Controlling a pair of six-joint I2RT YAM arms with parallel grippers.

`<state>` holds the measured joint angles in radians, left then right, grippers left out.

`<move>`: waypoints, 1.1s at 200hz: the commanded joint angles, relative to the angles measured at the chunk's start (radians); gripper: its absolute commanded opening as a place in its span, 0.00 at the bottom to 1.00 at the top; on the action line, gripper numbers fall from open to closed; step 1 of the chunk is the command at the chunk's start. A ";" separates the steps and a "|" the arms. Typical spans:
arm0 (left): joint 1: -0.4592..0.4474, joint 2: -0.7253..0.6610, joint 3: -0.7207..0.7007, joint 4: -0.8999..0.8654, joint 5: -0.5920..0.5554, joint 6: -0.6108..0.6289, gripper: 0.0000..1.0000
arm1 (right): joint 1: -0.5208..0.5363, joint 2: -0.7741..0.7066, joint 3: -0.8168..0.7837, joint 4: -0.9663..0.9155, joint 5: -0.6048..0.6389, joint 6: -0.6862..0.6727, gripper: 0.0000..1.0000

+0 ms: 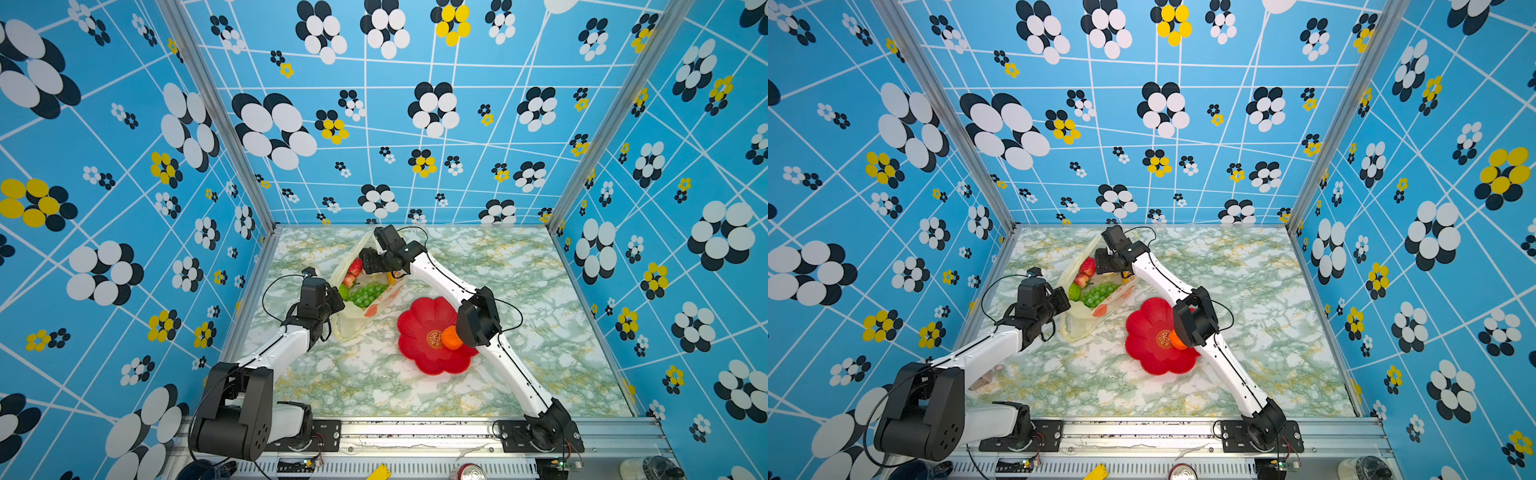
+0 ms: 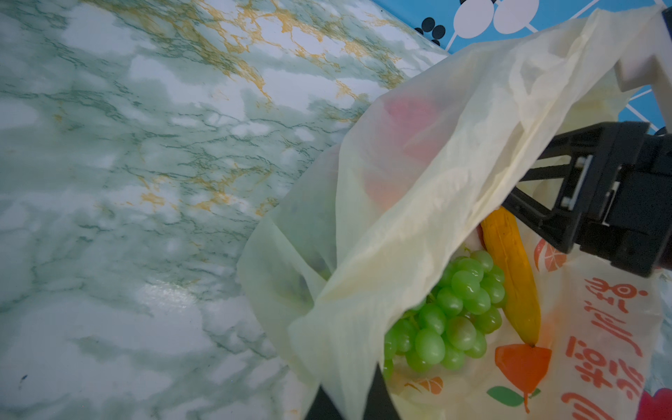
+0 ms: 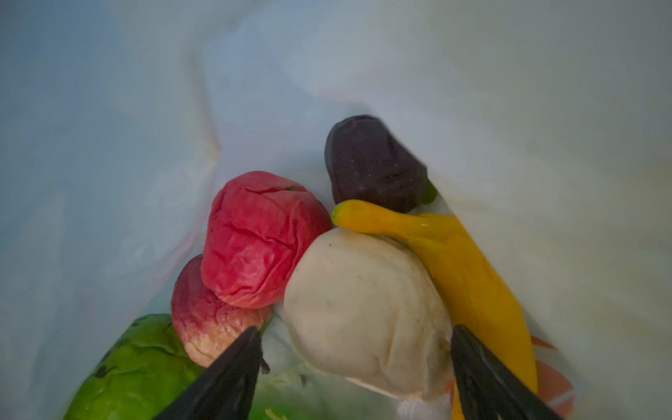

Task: Take fruits out of the plastic bag
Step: Pick up the fruit from the plastic bag.

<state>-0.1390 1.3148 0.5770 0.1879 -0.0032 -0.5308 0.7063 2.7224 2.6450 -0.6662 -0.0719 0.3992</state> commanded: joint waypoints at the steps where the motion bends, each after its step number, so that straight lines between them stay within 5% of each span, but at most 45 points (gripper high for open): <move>1: -0.008 0.013 0.005 0.009 0.008 0.013 0.01 | 0.005 0.033 0.024 0.028 -0.055 -0.014 0.81; 101: -0.007 0.006 0.003 0.006 0.006 0.015 0.01 | 0.022 0.123 0.098 0.019 0.011 0.011 0.84; 154: -0.008 0.003 0.003 0.005 0.007 0.014 0.01 | 0.033 0.097 0.106 -0.008 0.048 0.006 0.65; 220: -0.008 0.019 0.008 0.005 0.014 0.013 0.01 | 0.046 -0.026 0.089 -0.082 0.067 -0.001 0.60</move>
<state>-0.1390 1.3151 0.5770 0.1879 0.0002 -0.5308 0.7418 2.8098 2.7232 -0.6941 -0.0273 0.4061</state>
